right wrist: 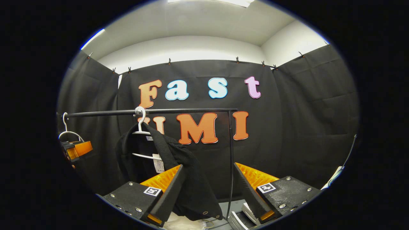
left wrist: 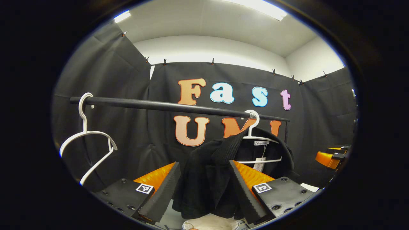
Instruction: Grasp the clothes on the hanger with both hands and then place them into the laundry hamper below.
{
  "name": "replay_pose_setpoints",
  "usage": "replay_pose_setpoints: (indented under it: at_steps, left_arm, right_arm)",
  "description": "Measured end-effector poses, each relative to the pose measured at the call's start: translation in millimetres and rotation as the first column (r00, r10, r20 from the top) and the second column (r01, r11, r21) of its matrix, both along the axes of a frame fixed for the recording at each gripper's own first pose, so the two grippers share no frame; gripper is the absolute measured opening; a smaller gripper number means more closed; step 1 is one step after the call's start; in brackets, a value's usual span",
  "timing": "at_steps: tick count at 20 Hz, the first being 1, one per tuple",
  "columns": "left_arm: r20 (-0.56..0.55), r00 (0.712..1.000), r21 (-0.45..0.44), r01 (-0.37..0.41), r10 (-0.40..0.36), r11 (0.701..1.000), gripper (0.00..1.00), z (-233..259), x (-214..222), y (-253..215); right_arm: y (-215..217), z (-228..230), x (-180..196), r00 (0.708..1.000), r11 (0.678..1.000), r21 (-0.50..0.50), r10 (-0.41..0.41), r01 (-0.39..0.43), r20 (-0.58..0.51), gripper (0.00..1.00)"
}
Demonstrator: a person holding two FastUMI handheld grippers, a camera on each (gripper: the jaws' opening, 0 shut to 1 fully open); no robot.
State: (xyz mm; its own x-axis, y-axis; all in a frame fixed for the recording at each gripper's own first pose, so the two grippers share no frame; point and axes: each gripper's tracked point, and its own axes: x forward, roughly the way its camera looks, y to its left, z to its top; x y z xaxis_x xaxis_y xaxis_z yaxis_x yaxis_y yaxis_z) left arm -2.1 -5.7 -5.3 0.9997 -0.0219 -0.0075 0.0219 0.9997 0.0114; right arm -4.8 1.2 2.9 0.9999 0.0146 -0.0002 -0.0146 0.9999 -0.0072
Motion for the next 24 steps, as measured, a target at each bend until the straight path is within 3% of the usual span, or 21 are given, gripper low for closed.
replay_pose_setpoints:
  at_steps: [12, 24]
  left_arm:
    - [-0.017, 1.0, 0.012, 0.02, -0.019, 1.0, 0.95, -11, 2, -5]
    - [-0.084, 0.996, 0.016, 0.006, -0.004, 1.0, 0.97, -52, 15, -1]
  right_arm:
    - [19, -28, 4, 0.998, 0.999, -0.004, 0.044, -0.044, -0.052, 0.94]
    - [66, -105, 44, 0.974, 0.99, -0.013, 0.138, -0.143, -0.178, 0.94]
